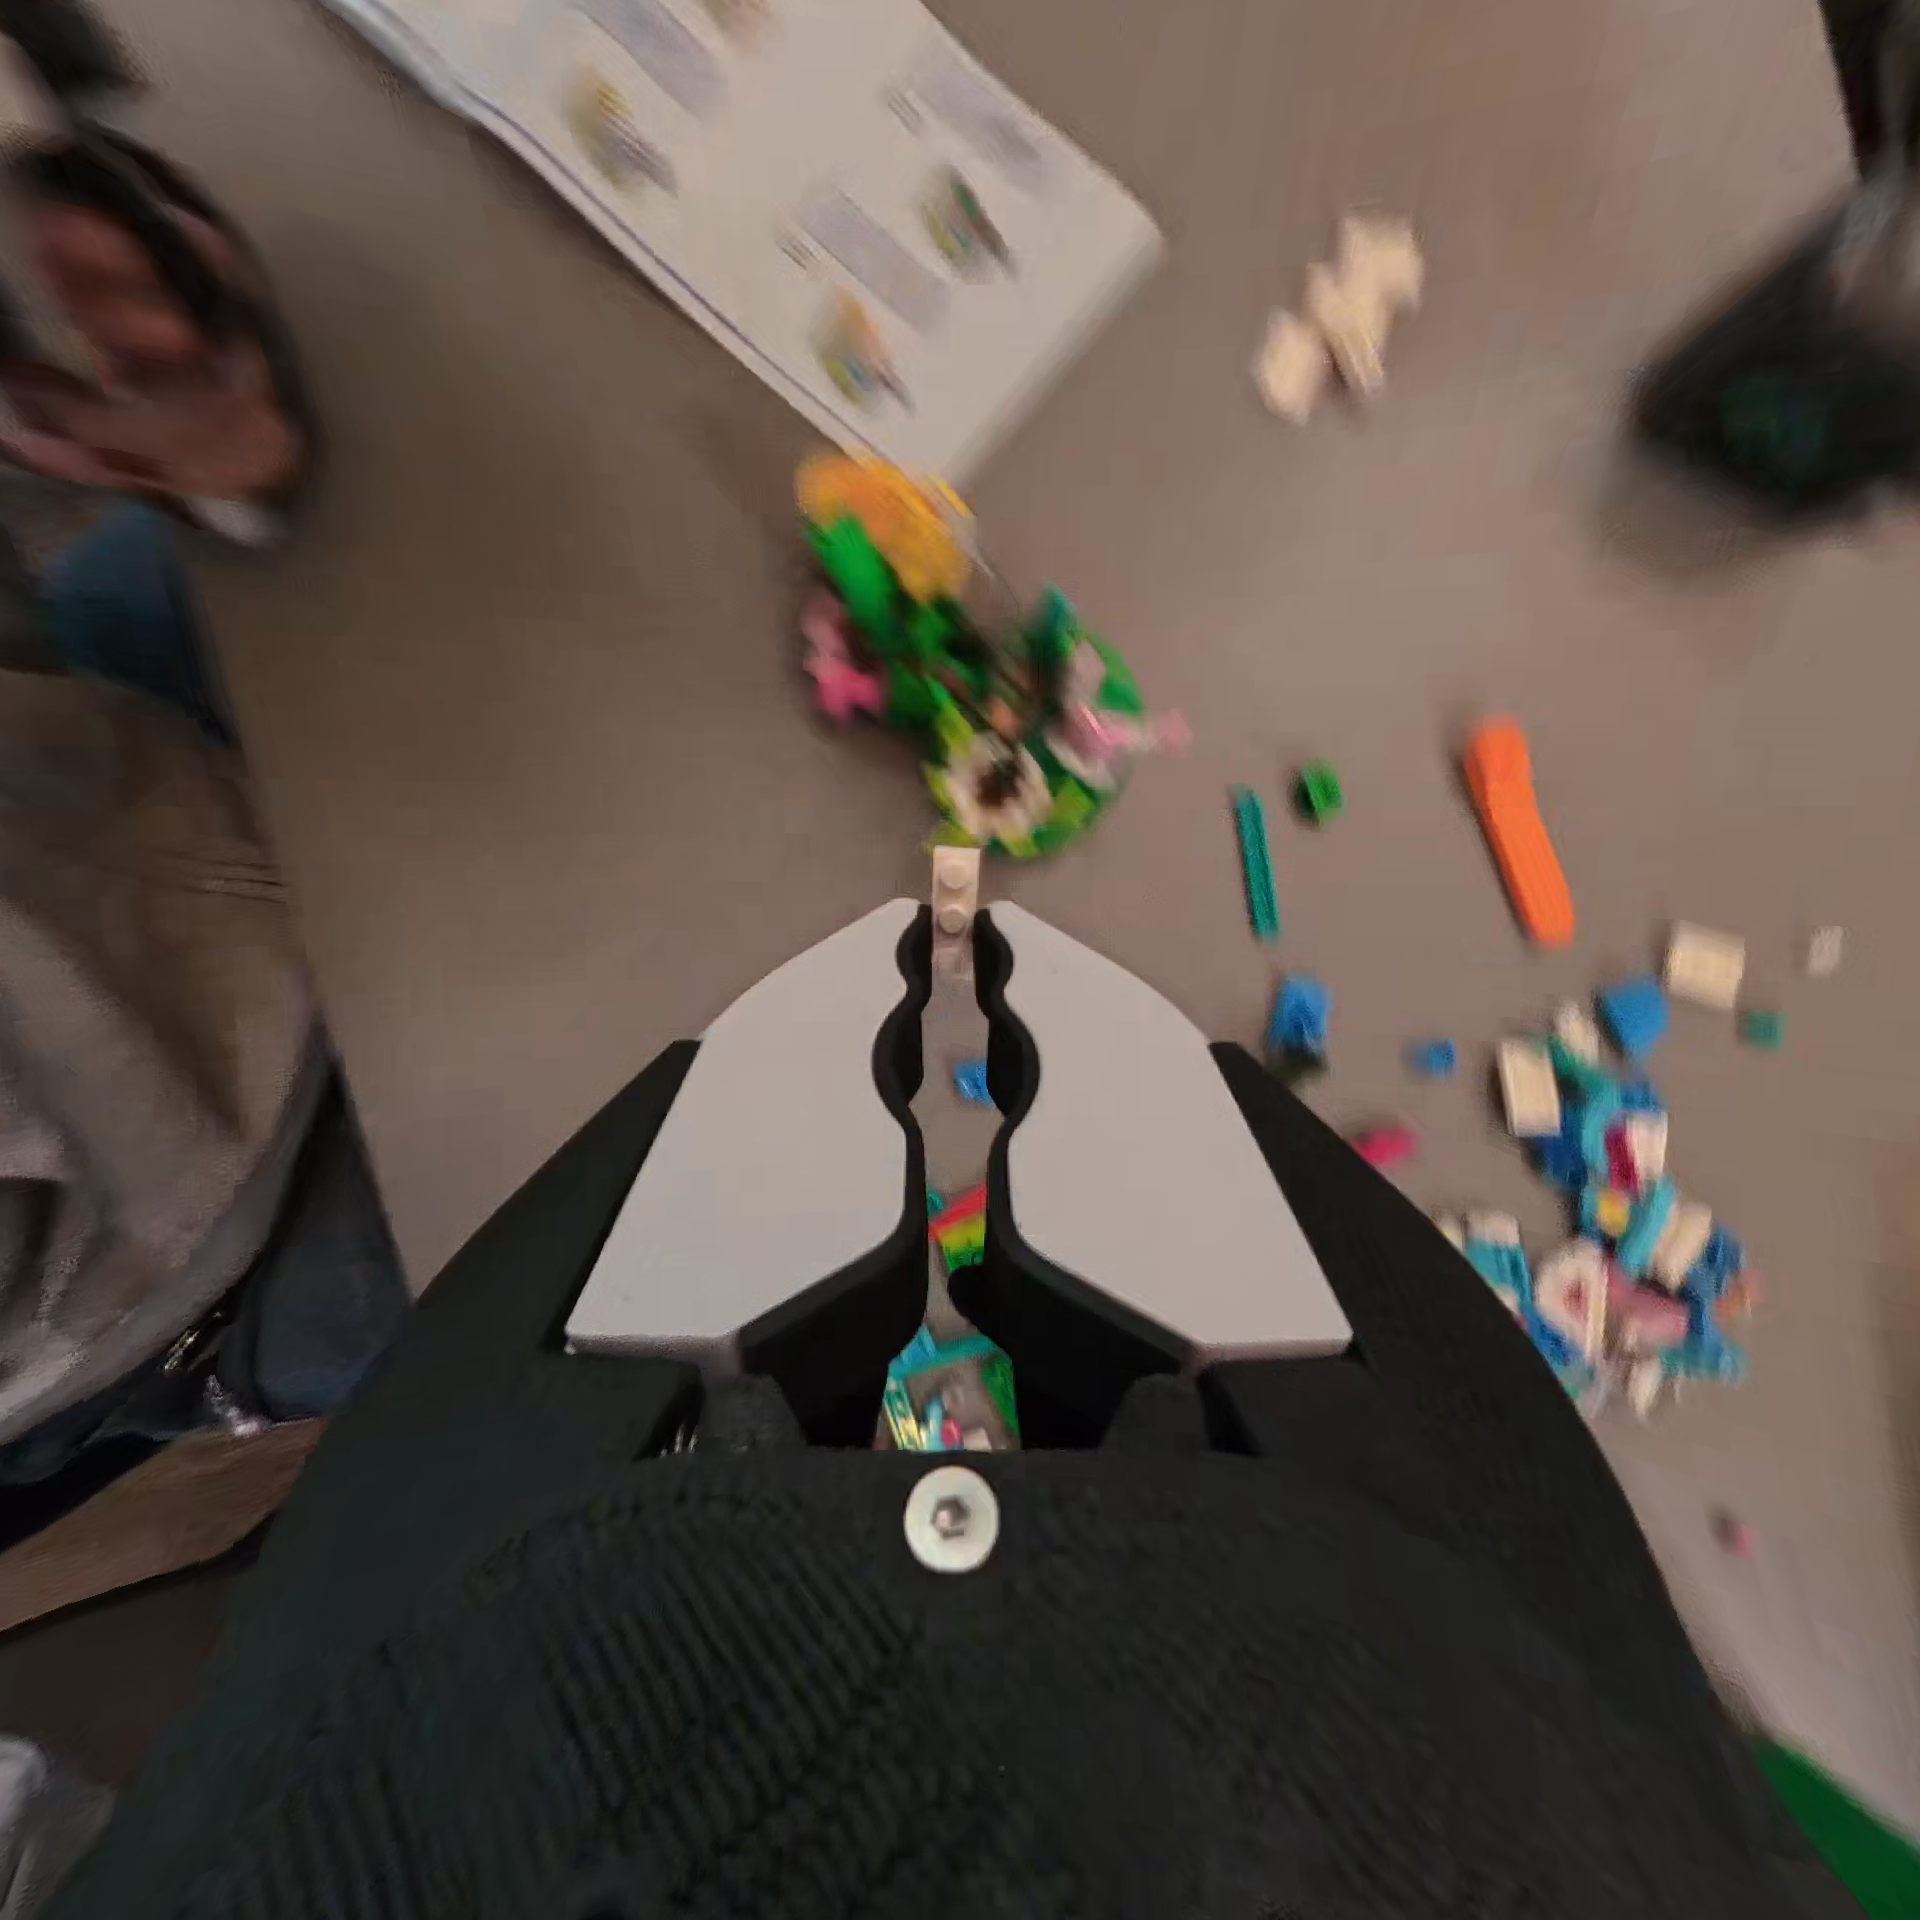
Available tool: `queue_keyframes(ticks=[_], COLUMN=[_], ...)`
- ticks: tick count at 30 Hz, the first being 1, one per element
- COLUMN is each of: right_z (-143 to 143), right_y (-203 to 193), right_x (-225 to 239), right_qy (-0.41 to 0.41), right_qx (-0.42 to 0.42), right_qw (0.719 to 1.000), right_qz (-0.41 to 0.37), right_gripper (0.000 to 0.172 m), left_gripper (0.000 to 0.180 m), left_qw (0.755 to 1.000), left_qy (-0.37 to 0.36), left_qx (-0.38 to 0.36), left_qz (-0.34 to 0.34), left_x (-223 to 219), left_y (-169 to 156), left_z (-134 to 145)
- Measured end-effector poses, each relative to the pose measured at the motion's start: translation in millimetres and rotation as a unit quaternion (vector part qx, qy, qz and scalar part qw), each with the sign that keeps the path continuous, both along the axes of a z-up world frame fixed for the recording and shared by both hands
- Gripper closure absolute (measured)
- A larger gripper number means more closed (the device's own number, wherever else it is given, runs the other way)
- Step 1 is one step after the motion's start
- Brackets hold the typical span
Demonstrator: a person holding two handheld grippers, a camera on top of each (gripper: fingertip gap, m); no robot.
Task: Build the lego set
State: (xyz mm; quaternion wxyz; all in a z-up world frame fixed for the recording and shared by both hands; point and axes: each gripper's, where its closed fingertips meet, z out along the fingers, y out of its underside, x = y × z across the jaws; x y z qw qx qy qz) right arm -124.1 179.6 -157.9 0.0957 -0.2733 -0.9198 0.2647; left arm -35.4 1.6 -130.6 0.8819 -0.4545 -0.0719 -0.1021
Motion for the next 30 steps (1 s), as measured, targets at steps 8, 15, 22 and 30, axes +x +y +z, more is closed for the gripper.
queue_keyframes(ticks=[8,15,22,30], right_z=[48,40,30,27], right_y=[-149,-185,-189,-189], right_x=[62,88,90,92], right_qy=[0.024,-0.01,-0.023,-0.052], right_qx=[-0.006,0.042,0.077,0.092], right_qw=[0.968,0.944,0.938,0.937], right_qz=[0.25,0.326,0.338,0.332], right_gripper=[0.166,0.165,0.165,0.165], left_gripper=[0.172,0.172,0.172,0.172], left_qw=[1.0,0.999,0.999,0.999], left_qy=[0.014,0.025,0.033,0.039], left_qx=[0.0,-0.008,-0.012,-0.019], left_qz=[0.028,0.028,0.023,0.025], left_x=[-1,2,5,7], left_y=[-1,1,3,6], left_z=[0,-1,-1,-1])
